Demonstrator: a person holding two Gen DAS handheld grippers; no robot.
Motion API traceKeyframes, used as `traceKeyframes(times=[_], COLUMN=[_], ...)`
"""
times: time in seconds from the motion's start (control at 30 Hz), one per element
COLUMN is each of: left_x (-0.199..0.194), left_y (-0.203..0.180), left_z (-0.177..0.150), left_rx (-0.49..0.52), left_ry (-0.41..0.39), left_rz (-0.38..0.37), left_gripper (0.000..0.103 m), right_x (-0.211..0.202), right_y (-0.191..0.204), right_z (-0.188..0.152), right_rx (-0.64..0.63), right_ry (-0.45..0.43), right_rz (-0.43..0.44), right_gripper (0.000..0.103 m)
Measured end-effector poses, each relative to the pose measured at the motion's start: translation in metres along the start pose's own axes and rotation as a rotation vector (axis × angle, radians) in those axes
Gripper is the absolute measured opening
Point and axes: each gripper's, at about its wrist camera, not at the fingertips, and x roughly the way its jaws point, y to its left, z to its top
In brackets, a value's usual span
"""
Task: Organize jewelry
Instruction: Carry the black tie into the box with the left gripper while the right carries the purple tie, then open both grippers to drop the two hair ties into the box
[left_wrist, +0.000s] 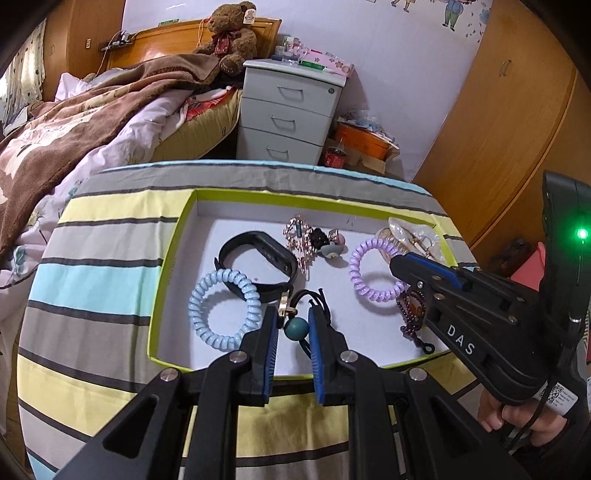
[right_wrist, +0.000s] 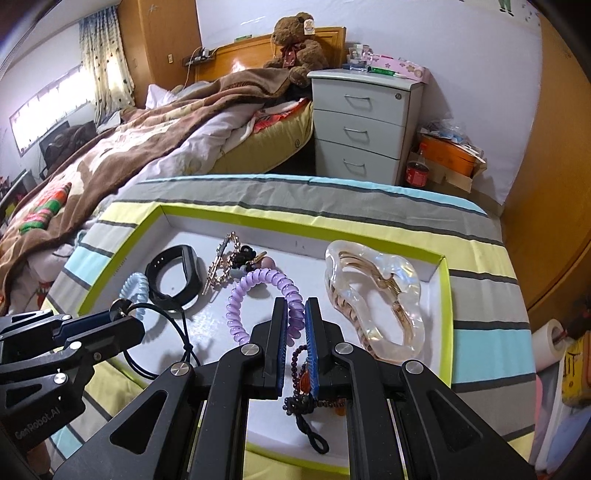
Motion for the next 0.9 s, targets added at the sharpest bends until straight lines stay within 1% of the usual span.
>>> traceKeyframes(times=[0.37,0.47,0.67,0.9], left_x=[0.009,0.013,0.019,0.02], left_y=[-0.004,-0.004,-0.004,-0.004], left_z=[-0.004,-0.004,-0.006,-0.005], left_rx=[0.012,0.016,0.011,0.002], left_ry=[0.019,0.026,0.039,0.037], left_rz=[0.018,0.036,0.047,0.054], left_gripper=[0.017,0.017,0.017,0.017], right_x=[0.014,0.017,0.019,0.021], right_y=[0.003,0.003,0.003,0.002], right_z=[-0.001,0.0,-0.001,-0.002], right_rx=[-0.031,-0.035,-0.036,-0.033], right_ry=[0.035,0.043,0.045,0.05], right_rz=[-0.019,-0.018,-0.018,-0.017], right_gripper=[0.01,0.01,0.01,0.01])
